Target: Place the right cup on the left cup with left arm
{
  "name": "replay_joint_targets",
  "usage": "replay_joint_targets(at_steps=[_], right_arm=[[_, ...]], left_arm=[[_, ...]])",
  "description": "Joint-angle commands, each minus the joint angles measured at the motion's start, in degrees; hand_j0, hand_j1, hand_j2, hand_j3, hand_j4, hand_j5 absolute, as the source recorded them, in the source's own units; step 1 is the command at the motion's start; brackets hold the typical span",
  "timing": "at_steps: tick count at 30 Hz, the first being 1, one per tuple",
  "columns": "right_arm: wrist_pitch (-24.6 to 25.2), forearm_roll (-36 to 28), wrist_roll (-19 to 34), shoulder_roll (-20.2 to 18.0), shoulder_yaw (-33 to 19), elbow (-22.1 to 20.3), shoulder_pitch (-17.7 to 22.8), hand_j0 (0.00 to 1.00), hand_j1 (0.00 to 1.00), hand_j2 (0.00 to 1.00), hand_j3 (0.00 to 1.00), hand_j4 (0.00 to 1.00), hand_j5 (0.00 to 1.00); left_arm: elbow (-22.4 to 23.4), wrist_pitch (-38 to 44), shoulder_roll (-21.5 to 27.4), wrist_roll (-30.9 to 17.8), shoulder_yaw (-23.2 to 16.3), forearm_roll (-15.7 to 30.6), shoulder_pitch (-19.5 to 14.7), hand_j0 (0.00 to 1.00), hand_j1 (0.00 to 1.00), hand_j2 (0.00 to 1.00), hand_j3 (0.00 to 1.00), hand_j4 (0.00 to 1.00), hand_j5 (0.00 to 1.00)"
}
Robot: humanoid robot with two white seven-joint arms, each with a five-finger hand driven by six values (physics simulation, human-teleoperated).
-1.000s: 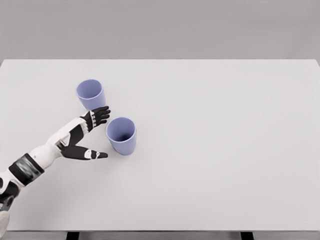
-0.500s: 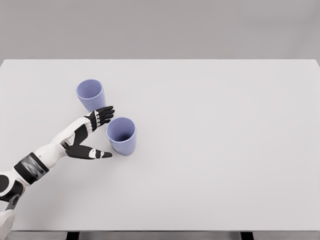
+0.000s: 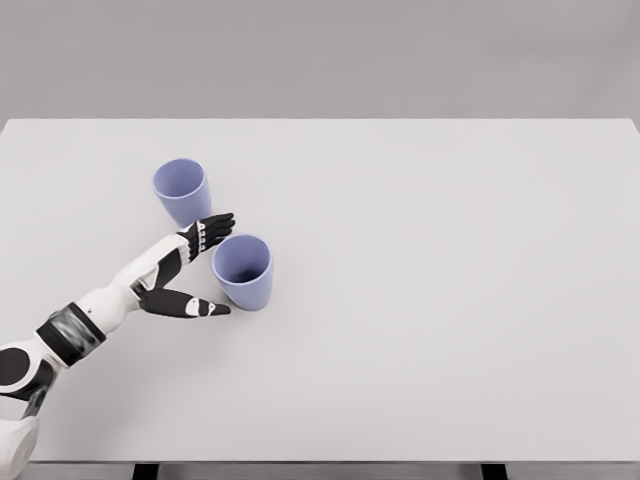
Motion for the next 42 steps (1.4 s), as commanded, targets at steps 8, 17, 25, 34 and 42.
replay_joint_targets(at_steps=[8,17,25,34,42], right_arm=[[-0.01,-0.04,0.0,-0.01,0.0,0.01,0.0,1.0,1.0,1.0,1.0,1.0,1.0],[-0.01,-0.04,0.0,-0.01,0.0,0.01,0.0,1.0,1.0,1.0,1.0,1.0,1.0],[-0.01,0.05,0.0,-0.01,0.0,0.01,0.0,1.0,1.0,1.0,1.0,1.0,1.0],[-0.01,-0.04,0.0,-0.01,0.0,0.01,0.0,1.0,1.0,1.0,1.0,1.0,1.0],[0.07,-0.04,0.0,-0.01,0.0,0.01,0.0,1.0,1.0,1.0,1.0,1.0,1.0]], left_arm=[[-0.03,-0.09,-0.29,0.0,-0.16,-0.95,-0.53,1.0,1.0,1.0,1.0,1.0,1.0],[-0.03,0.09,-1.17,0.0,-0.16,-1.83,-1.76,1.0,1.0,1.0,1.0,1.0,1.0],[0.14,0.18,-2.49,0.0,-0.77,-2.98,-2.11,1.0,1.0,1.0,1.0,1.0,1.0],[0.14,0.18,-2.84,0.0,-1.74,-3.42,-2.46,1.0,1.0,1.0,1.0,1.0,1.0],[0.14,0.18,-3.28,0.0,-1.91,-3.42,-2.64,1.0,1.0,1.0,1.0,1.0,1.0]])
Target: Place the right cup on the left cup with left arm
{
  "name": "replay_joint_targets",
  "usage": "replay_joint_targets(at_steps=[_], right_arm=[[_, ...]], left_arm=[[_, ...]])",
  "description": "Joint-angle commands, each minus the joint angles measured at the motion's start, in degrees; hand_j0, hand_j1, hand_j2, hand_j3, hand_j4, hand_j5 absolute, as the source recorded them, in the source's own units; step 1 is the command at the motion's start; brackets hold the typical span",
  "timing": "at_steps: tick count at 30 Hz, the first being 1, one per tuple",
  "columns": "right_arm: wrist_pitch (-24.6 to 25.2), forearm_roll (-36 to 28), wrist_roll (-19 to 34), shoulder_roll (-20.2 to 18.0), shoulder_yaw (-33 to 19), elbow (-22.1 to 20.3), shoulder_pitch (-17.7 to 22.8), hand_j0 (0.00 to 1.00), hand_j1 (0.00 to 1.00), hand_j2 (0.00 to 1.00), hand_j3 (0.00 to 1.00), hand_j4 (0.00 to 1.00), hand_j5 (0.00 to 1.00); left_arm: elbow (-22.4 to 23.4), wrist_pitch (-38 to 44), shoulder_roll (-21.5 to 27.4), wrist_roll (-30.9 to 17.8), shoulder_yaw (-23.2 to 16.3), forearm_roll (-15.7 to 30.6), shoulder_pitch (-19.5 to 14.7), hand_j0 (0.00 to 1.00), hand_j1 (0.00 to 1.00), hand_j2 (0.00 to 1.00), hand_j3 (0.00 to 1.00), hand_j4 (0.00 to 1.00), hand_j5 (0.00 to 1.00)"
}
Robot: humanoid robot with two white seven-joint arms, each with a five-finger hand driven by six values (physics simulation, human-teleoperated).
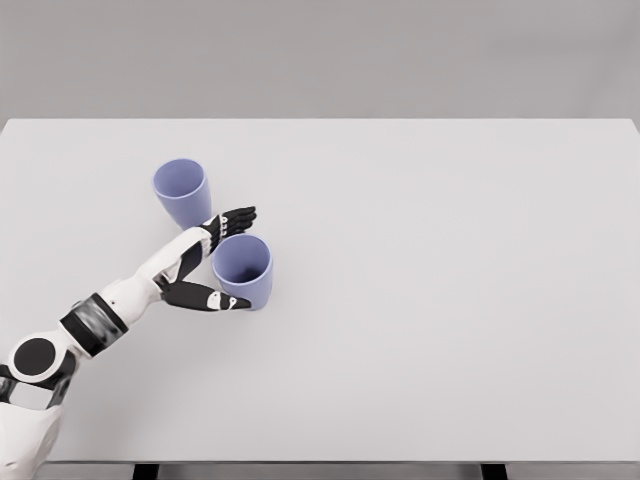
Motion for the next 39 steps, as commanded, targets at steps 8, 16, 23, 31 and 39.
replay_joint_targets(at_steps=[8,16,23,31,39], right_arm=[[-0.02,-0.04,-0.01,-0.01,0.01,0.01,0.0,1.0,1.0,1.0,1.0,1.0,1.0],[-0.02,-0.04,-0.01,-0.01,0.01,0.01,0.0,1.0,1.0,1.0,1.0,1.0,1.0],[-0.02,-0.04,-0.01,-0.01,0.01,0.01,0.0,1.0,1.0,1.0,1.0,1.0,1.0],[-0.02,-0.04,-0.01,-0.01,0.01,0.01,0.0,1.0,1.0,1.0,1.0,1.0,1.0],[-0.02,-0.04,-0.01,-0.01,0.01,0.01,0.0,1.0,1.0,1.0,1.0,1.0,1.0]], left_arm=[[0.58,0.0,-0.07,0.0,-0.82,0.42,-0.7,0.98,0.98,0.98,0.98,0.98,0.98],[0.58,0.0,-0.07,-0.08,-0.82,0.59,-0.62,0.73,0.73,0.73,0.73,0.73,0.73],[-0.57,0.09,0.01,0.0,-0.55,0.95,-0.44,0.73,0.73,0.73,0.73,0.73,0.73],[-6.02,1.32,0.63,0.0,-0.2,1.21,-0.44,0.73,0.73,0.73,0.73,0.73,0.73],[-6.28,1.32,0.89,0.0,0.15,1.3,-2.02,0.73,0.73,0.73,0.73,0.73,0.73]])
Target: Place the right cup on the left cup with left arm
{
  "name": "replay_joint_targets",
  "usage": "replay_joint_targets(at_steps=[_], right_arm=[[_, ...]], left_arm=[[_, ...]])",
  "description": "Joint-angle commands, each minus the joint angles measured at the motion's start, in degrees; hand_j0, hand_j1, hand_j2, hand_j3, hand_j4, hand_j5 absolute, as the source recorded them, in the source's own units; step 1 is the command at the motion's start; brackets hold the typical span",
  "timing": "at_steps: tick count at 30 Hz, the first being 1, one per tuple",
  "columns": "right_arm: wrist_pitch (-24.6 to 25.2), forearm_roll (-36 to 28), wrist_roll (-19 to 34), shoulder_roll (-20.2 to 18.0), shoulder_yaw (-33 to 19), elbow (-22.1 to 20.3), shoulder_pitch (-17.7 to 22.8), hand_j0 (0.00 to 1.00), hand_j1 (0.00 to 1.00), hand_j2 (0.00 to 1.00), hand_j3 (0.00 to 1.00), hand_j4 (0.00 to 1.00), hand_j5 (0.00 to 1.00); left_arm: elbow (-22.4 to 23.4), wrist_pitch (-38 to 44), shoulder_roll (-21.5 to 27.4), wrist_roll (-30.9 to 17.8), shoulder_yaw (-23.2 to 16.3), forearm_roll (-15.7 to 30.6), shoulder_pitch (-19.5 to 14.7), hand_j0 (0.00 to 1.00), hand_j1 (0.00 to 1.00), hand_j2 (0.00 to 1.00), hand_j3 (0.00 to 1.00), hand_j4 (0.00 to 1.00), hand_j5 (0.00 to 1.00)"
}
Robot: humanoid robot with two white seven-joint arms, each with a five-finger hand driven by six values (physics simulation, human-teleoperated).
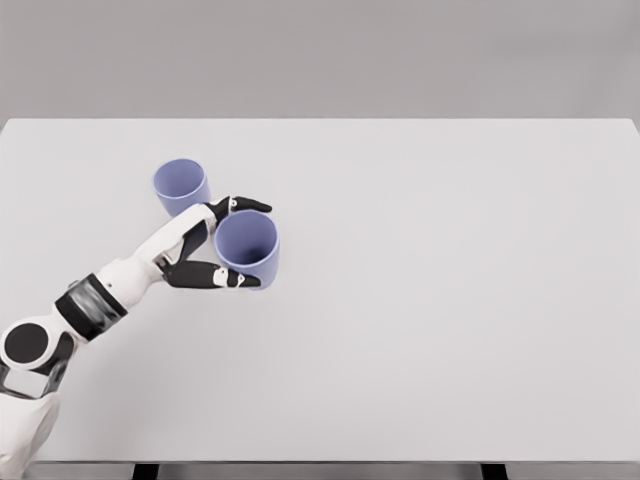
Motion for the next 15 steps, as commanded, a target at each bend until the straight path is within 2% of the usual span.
replay_joint_targets(at_steps=[1,15], right_arm=[[0.08,-0.03,0.0,-0.01,0.01,0.01,0.0,1.0,1.0,1.0,1.0,1.0,1.0],[-0.01,-0.03,0.0,-0.01,0.01,0.01,0.0,1.0,1.0,1.0,1.0,1.0,1.0]], left_arm=[[-0.14,0.01,0.17,0.05,0.4,0.38,-0.09,0.73,0.73,0.73,0.73,0.73,0.73],[-0.14,0.45,0.17,-0.04,0.93,1.7,-3.25,0.7,0.7,0.7,0.7,0.7,0.7]])
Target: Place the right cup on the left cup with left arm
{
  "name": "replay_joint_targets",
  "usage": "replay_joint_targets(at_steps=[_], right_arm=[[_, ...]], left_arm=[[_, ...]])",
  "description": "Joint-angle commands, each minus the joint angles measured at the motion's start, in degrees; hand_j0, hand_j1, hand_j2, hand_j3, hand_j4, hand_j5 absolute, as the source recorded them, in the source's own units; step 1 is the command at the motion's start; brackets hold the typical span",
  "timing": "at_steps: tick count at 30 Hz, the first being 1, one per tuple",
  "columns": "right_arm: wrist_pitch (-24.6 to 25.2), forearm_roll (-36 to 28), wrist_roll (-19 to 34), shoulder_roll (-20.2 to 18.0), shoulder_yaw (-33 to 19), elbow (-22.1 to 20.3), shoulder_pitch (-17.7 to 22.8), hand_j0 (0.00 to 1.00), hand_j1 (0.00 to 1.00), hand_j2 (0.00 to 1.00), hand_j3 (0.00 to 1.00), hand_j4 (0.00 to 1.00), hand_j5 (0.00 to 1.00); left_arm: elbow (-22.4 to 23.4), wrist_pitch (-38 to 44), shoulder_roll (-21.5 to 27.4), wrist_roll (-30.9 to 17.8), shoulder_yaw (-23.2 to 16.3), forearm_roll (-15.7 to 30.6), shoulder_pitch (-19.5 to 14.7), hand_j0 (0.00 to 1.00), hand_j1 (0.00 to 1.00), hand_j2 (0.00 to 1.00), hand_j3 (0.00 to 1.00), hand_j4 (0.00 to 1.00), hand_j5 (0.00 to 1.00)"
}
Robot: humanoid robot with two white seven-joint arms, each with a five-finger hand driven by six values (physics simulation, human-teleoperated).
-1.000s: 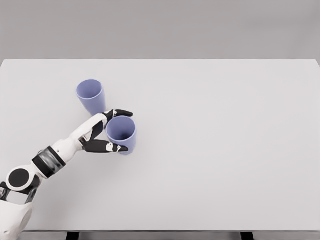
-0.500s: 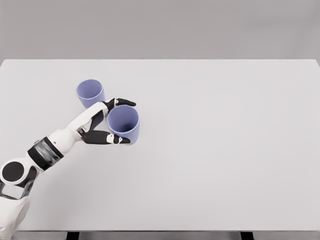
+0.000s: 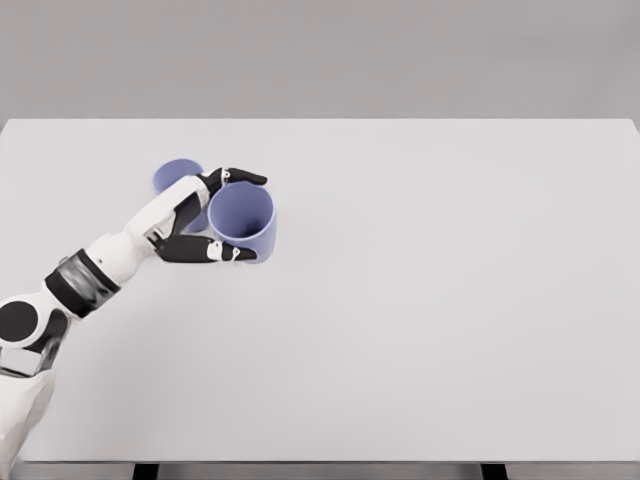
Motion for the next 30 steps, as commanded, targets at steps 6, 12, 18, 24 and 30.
replay_joint_targets(at_steps=[6,12,18,24,30], right_arm=[[-0.01,-0.03,0.0,-0.01,0.01,0.01,0.0,1.0,1.0,1.0,1.0,1.0,1.0],[-0.01,-0.03,0.0,-0.01,0.01,0.01,0.0,1.0,1.0,1.0,1.0,1.0,1.0],[-0.01,0.06,0.0,-0.01,-0.07,0.01,0.0,1.0,1.0,1.0,1.0,1.0,1.0],[-0.01,-0.03,0.0,-0.01,0.01,0.01,0.0,1.0,1.0,1.0,1.0,1.0,1.0],[-0.01,-0.03,0.0,-0.01,0.01,0.01,0.0,1.0,1.0,1.0,1.0,1.0,1.0]], left_arm=[[-0.03,0.09,0.11,-0.04,0.19,0.44,-1.85,0.7,0.7,0.7,0.7,0.7,0.7],[0.05,0.09,1.08,-0.04,1.33,1.76,-2.64,0.7,0.7,0.7,0.7,0.7,0.7],[0.05,0.88,1.34,0.05,2.74,1.76,-4.39,0.7,0.7,0.7,0.7,0.7,0.7],[0.58,1.32,1.26,-0.04,3.26,1.76,-5.71,0.7,0.7,0.7,0.7,0.7,0.7],[1.54,3.69,1.26,0.05,3.62,1.76,-8.35,0.7,0.7,0.7,0.7,0.7,0.7]])
